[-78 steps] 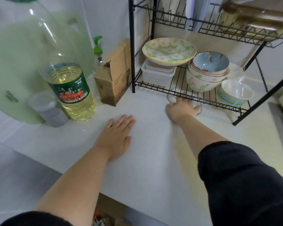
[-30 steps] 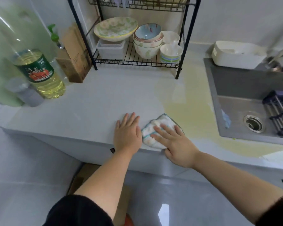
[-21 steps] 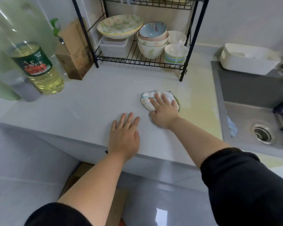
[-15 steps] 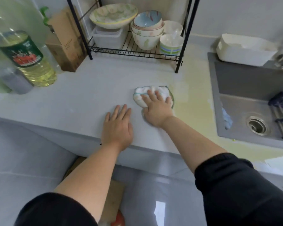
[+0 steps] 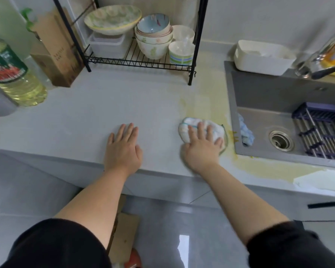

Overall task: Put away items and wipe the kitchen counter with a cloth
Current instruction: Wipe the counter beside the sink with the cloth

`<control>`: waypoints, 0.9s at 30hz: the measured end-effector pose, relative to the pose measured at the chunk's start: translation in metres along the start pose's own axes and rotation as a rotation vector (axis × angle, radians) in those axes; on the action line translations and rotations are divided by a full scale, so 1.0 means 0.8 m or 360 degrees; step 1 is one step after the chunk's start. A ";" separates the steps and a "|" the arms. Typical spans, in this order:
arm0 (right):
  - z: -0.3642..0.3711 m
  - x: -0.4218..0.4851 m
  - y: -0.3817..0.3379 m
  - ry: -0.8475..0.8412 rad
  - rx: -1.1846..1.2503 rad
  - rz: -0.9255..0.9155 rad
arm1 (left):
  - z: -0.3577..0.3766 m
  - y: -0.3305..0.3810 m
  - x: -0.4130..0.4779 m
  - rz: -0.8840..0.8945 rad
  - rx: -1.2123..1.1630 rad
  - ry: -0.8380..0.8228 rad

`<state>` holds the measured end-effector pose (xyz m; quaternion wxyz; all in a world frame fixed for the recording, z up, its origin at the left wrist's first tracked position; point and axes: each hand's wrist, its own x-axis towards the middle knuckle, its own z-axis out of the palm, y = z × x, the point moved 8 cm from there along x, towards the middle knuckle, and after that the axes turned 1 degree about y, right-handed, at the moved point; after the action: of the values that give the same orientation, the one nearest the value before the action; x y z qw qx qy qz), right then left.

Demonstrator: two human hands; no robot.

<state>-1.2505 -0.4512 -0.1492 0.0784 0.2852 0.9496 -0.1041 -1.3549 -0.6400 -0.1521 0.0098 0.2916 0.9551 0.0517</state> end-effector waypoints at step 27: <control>-0.004 -0.034 0.048 0.0107 -0.0099 -0.0142 | 0.006 0.002 0.002 0.0134 0.0030 -0.0039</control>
<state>-1.2070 -0.4329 -0.1464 0.0506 0.2434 0.9662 -0.0682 -1.3549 -0.6372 -0.1563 0.0165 0.3322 0.9422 0.0396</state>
